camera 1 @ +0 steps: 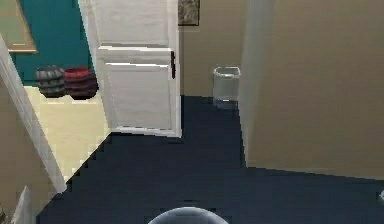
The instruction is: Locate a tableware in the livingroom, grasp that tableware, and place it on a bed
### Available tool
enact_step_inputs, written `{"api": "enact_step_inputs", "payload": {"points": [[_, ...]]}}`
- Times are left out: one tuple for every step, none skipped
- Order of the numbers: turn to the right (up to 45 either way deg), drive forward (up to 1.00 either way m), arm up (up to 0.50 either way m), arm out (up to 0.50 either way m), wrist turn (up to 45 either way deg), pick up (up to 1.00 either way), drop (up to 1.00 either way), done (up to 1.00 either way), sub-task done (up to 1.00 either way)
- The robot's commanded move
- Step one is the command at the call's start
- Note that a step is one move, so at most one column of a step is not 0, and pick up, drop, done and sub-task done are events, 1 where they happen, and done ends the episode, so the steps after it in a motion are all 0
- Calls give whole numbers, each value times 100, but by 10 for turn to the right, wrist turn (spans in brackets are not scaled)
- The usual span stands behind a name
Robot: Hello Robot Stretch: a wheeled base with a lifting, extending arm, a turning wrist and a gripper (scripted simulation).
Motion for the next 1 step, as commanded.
{"api": "enact_step_inputs", "payload": {"points": [[0,25,0,0,0,0,0,0,0]]}}
